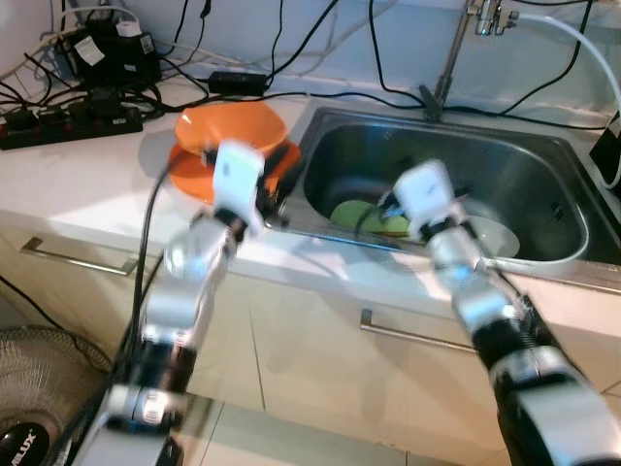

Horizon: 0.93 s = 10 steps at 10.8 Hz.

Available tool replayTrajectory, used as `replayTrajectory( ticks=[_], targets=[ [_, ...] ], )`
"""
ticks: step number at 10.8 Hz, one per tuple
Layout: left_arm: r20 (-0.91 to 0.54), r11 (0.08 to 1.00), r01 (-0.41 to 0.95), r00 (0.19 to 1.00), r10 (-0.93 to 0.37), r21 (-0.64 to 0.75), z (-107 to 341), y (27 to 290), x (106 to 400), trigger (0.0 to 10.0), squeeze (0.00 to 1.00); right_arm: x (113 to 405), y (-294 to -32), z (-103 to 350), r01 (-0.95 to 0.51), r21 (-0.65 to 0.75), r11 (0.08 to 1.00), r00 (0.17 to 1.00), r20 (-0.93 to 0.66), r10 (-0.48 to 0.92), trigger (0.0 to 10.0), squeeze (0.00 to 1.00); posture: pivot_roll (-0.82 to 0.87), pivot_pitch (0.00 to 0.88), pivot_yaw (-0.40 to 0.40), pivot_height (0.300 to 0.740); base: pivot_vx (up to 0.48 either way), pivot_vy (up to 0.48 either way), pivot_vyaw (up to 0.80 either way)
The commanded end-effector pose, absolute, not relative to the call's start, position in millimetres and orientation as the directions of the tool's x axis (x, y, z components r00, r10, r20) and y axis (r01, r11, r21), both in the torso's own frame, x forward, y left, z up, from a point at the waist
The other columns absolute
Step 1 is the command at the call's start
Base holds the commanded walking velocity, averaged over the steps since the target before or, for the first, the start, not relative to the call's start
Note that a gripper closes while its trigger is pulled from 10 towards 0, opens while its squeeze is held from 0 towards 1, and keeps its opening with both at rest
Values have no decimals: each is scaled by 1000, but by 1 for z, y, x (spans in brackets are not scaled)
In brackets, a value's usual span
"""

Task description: Kitchen organization

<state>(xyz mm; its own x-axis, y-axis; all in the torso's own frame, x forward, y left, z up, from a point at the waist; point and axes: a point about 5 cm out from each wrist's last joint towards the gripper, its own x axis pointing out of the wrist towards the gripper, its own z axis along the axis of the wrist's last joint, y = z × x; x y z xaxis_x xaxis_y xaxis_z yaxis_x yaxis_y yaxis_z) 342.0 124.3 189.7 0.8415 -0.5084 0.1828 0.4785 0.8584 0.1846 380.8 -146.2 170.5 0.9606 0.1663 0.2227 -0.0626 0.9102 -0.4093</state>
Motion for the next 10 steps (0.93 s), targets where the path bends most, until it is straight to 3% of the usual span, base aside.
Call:
replayTrajectory(
  ticks=[1,3,5,10],
  targets=[
    [132,842,509,835,-534,180,177,121,338,10000,0,385,-154,169,-62,-343,937,975,182,131,10000,0,206,17,-17,740,0,0,0],
    [27,796,588,802,-597,143,150,112,328,10000,0,391,-155,173,-71,-252,965,983,149,111,10000,0,203,21,-21,740,0,0,0],
    [-41,734,673,739,-673,87,129,94,315,10000,0,400,-155,171,-85,-51,995,994,58,88,10000,0,196,22,-26,740,0,0,0],
    [-77,704,707,707,-703,67,122,90,309,10000,0,399,-158,155,-65,4,998,996,-53,65,10000,0,206,6,-34,740,0,0,0]
  ],
)
